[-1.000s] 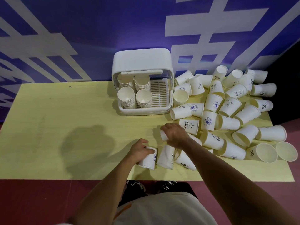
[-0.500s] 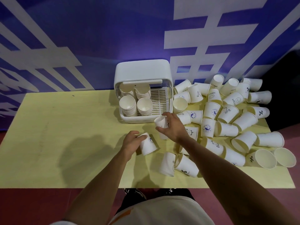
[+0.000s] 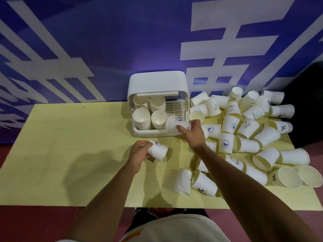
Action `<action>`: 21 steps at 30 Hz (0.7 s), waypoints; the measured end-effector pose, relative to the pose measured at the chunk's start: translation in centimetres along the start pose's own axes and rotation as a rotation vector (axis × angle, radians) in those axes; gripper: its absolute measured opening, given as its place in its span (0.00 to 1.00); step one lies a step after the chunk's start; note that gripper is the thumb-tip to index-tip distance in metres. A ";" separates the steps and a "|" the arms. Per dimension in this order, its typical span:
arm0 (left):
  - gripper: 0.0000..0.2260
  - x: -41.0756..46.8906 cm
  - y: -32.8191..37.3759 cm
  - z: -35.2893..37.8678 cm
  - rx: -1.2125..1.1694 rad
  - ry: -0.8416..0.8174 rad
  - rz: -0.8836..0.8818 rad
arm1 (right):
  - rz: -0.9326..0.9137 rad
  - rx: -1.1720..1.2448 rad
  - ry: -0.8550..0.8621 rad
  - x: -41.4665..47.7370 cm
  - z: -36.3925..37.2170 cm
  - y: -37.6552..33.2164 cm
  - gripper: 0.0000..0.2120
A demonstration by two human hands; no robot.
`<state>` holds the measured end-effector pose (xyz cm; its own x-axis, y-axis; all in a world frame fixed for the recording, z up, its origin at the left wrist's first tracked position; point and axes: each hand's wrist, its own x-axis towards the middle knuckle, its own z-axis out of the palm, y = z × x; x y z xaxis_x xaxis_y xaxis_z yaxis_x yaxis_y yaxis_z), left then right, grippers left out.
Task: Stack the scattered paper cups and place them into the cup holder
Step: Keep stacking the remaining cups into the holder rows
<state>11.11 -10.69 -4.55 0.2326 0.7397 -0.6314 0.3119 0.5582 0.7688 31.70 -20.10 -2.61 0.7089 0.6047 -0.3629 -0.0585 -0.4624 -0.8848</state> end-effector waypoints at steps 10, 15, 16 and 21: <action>0.13 -0.2 0.8 -0.6 -0.071 -0.029 -0.021 | 0.083 0.043 0.029 0.2 0.4 -1.1 0.32; 0.13 -0.1 0.9 -1.1 -0.060 -0.060 -0.032 | 0.090 0.027 0.033 0.3 0.7 -1.4 0.28; 0.14 -0.1 0.9 -1.1 -0.063 -0.063 -0.035 | 0.094 0.025 0.033 0.3 0.7 -1.4 0.28; 0.16 0.0 0.9 -1.2 -0.079 -0.084 -0.051 | 0.083 0.039 0.033 0.2 1.1 -1.5 0.27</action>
<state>10.31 -9.76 -3.75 0.2959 0.6772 -0.6737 0.2528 0.6246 0.7389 31.20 -18.58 -1.64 0.7234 0.5436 -0.4258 -0.1443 -0.4841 -0.8631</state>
